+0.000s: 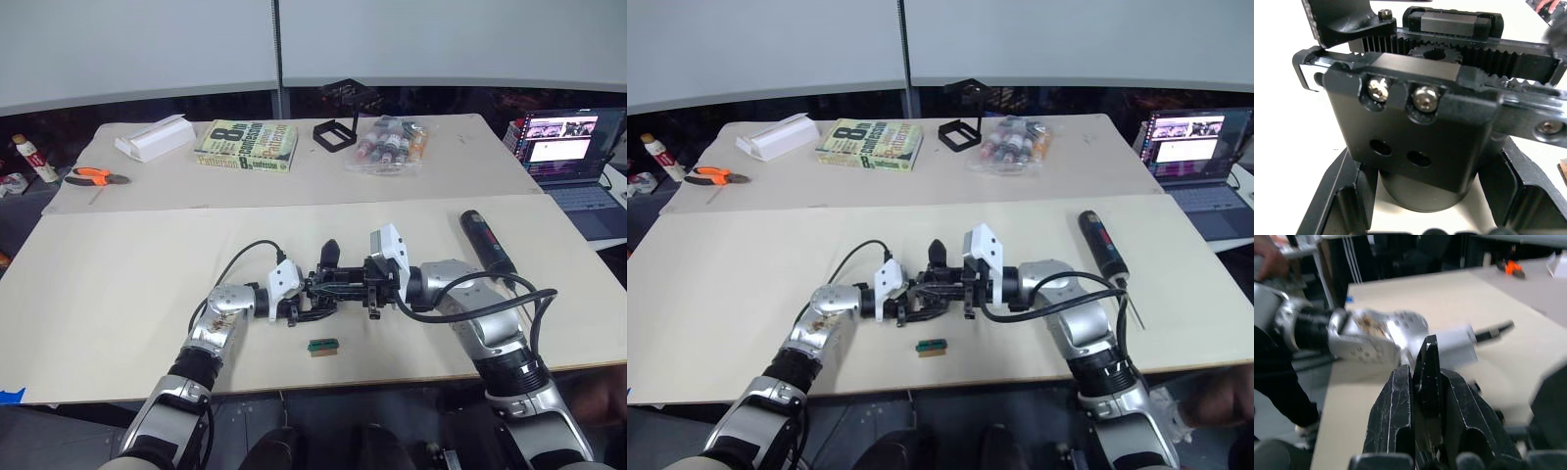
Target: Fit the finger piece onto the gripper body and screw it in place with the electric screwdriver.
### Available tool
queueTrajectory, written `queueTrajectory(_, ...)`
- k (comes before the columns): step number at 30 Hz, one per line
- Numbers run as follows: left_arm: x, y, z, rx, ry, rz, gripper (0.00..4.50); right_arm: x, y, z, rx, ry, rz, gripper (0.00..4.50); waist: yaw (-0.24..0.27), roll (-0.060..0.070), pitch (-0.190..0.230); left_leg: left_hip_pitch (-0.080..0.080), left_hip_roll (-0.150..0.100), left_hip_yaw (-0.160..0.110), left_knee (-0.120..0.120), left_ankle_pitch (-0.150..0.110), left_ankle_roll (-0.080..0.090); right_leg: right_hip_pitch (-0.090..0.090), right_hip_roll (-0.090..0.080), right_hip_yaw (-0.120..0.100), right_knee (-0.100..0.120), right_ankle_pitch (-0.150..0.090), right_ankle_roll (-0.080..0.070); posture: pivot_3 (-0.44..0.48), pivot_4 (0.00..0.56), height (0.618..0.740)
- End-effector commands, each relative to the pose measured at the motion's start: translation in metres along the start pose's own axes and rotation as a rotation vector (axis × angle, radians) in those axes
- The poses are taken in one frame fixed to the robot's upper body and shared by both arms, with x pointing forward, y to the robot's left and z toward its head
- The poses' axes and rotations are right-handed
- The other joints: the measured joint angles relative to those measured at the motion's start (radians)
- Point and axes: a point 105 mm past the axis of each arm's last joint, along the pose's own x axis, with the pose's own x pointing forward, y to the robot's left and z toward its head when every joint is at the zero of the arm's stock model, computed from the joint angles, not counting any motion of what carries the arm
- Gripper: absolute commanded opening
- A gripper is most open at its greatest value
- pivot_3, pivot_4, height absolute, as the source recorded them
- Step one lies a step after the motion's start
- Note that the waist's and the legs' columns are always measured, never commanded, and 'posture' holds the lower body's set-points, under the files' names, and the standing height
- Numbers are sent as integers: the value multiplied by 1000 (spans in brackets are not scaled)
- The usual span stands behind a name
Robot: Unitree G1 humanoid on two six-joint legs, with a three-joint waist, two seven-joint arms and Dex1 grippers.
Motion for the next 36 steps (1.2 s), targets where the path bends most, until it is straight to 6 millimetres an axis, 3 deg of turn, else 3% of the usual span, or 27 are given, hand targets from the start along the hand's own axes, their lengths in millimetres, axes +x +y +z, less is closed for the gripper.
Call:
queueTrajectory(1, 4, -7, -2, -3, 6, -24, 2344, -1, 1, 2, -5, 6, 3, 347, 0, 0, 0, 0, 0, 0, 0, 0, 0, 0, 0, 0, 0, 0, 0, 0, 150, 740)
queueTrajectory(19, 5, -7, -2, -2, 5, -29, 2344, 4, -5, -15, 20, 175, -53, 347, -2, 0, 0, 1, 0, 0, 0, 0, 0, 0, 0, 0, 0, 0, 0, 0, 150, 740)
queueTrajectory(26, 4, -8, -3, -3, 5, -30, 2344, 3, -4, -27, 107, 267, -60, 347, -2, 0, 0, 2, 0, 0, 0, 0, 0, 0, 0, 0, 0, 0, 0, 0, 150, 740)
queueTrajectory(36, 4, -8, -2, -3, 4, -27, 2344, -6, -14, -45, 234, 270, -101, 347, -2, 0, -6, 3, 0, 0, -1, 0, 0, 1, 0, 0, -1, 0, 0, 0, 150, 740)
